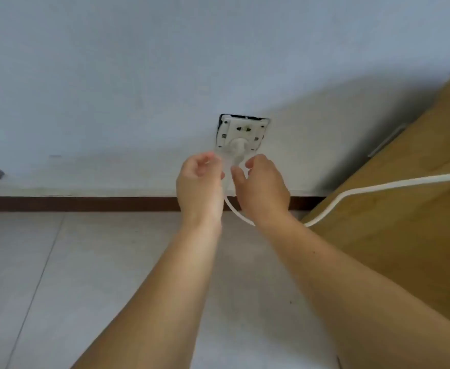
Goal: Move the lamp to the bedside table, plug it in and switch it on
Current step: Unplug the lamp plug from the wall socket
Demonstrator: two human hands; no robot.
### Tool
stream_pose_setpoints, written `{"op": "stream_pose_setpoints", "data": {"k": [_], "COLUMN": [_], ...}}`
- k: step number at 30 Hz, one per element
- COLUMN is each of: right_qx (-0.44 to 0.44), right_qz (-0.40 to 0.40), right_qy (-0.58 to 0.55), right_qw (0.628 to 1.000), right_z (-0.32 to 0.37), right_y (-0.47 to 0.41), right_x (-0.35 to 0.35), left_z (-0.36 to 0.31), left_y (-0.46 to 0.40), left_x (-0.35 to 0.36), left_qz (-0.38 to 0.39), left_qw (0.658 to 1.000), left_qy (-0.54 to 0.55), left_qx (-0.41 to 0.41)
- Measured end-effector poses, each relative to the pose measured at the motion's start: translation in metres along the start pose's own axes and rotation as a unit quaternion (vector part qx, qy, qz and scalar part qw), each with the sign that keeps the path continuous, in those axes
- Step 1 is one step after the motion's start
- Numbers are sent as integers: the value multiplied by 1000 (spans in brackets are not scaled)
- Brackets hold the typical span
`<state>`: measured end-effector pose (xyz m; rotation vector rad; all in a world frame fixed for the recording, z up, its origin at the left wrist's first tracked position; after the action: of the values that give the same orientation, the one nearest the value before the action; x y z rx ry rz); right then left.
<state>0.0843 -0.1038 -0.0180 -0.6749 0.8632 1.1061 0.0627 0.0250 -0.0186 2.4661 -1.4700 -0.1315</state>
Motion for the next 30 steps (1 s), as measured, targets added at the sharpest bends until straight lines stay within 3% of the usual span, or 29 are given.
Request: {"op": "stream_pose_setpoints", "data": {"k": [4, 11, 20, 30], "right_qx": [-66, -54, -54, -75], "right_qz": [-85, -121, -138, -156], "right_qy": [49, 71, 145, 168], "right_qw": [993, 989, 978, 970], "right_z": [1, -2, 7, 11], "right_y": [-15, -20, -26, -24], "right_x": [11, 21, 22, 17], "left_z": [12, 4, 14, 4], "left_y": [-25, -52, -56, -64], "left_x": [15, 36, 39, 37], "left_qz": [13, 42, 57, 24], "left_qw": [997, 990, 991, 996], "left_qy": [56, 26, -13, -20], "left_qx": [45, 135, 121, 85]}}
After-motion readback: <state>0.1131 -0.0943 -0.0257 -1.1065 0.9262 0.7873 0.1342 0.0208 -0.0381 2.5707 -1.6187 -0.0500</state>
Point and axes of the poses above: each hand's wrist, its own y-axis away from the middle knuckle, its own x-axis out of the palm, z = x × y, the point moved 7 cm from there along -y, towards the middle knuckle, and after that the axes turned 6 degrees about -z, right-handed, at the moved point
